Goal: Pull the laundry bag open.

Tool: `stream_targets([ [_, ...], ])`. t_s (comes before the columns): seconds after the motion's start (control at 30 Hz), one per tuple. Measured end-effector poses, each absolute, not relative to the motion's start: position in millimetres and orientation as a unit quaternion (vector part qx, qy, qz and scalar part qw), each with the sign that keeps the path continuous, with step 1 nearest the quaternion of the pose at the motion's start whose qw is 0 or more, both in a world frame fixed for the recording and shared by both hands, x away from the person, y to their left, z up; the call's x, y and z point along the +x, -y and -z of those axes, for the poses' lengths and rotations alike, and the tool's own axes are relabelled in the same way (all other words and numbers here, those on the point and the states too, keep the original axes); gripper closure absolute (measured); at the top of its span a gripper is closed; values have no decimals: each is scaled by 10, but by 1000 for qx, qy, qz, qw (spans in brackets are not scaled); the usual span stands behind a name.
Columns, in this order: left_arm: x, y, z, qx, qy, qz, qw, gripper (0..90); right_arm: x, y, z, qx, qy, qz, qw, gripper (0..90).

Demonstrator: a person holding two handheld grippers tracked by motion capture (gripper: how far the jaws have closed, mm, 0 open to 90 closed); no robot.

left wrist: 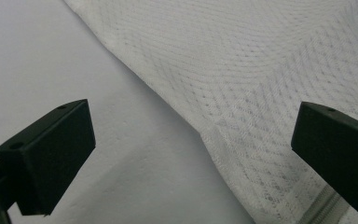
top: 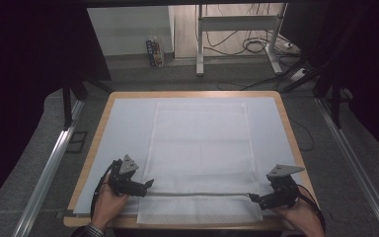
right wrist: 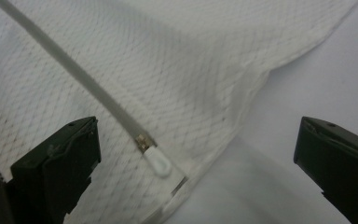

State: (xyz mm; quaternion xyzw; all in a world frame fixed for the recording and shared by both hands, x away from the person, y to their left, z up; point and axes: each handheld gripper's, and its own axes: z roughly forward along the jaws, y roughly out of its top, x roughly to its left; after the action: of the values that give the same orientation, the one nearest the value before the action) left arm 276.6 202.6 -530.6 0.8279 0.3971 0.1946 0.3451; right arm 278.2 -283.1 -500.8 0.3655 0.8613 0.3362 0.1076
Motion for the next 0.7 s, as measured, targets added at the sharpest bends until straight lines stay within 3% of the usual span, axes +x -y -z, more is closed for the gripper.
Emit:
stream_targets([
  [0.27,2766,-1992,5323,834,-391,-201,333,0,2680,2811,5079,362,-873,-299,129,148],
  [0.5,2764,-1983,5324,836,-388,-202,331,0,2639,2705,5167,338,-892,-269,131,142],
  [0.7,2766,-1974,5331,838,-386,-201,330,0,2578,2698,5154,342,-891,-271,129,225],
])
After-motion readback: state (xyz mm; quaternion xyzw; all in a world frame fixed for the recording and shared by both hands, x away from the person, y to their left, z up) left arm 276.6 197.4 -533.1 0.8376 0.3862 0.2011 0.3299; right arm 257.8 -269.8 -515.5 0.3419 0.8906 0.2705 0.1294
